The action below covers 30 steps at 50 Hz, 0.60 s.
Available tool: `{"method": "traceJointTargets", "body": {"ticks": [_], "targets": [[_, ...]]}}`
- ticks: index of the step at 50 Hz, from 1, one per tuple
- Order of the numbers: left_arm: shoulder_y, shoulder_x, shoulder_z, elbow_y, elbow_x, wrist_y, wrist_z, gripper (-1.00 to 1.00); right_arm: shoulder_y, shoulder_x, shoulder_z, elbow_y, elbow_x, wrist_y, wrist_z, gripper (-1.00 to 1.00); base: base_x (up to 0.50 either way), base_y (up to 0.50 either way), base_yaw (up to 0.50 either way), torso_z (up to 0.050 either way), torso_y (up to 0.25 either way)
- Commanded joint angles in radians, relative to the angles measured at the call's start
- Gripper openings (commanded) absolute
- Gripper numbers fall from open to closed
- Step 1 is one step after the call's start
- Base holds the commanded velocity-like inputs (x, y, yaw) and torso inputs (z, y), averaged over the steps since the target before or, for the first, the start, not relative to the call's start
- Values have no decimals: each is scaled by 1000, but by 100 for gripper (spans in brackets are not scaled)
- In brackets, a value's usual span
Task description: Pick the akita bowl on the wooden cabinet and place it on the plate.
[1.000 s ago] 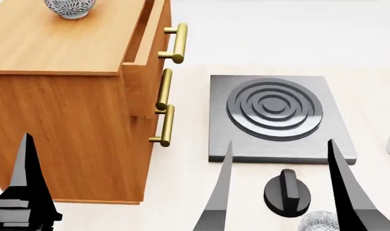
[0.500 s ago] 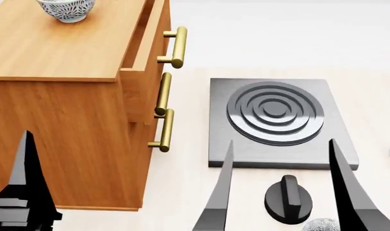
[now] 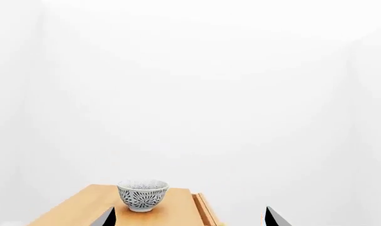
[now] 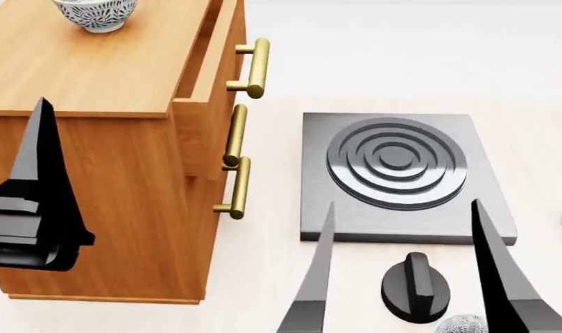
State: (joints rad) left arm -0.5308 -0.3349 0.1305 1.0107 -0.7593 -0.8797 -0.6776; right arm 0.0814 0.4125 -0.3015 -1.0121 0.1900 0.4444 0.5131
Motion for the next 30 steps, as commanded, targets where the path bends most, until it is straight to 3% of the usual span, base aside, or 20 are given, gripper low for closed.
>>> {"method": "traceJointTargets", "body": {"ticks": [1, 14, 30], "targets": [[-216, 12, -15, 10, -172, -166, -111, 100, 7, 14, -11, -1, 14, -1, 14, 100, 0, 0, 0, 0, 0], [-466, 52, -22, -44, -377, -302, -243, 100, 15, 31, -32, 2, 18, -6, 32, 100, 0, 0, 0, 0, 0], [-697, 83, -21, -179, -481, -360, -299, 100, 17, 53, -37, -3, 27, -14, 51, 100, 6, 0, 0, 0, 0]]}}
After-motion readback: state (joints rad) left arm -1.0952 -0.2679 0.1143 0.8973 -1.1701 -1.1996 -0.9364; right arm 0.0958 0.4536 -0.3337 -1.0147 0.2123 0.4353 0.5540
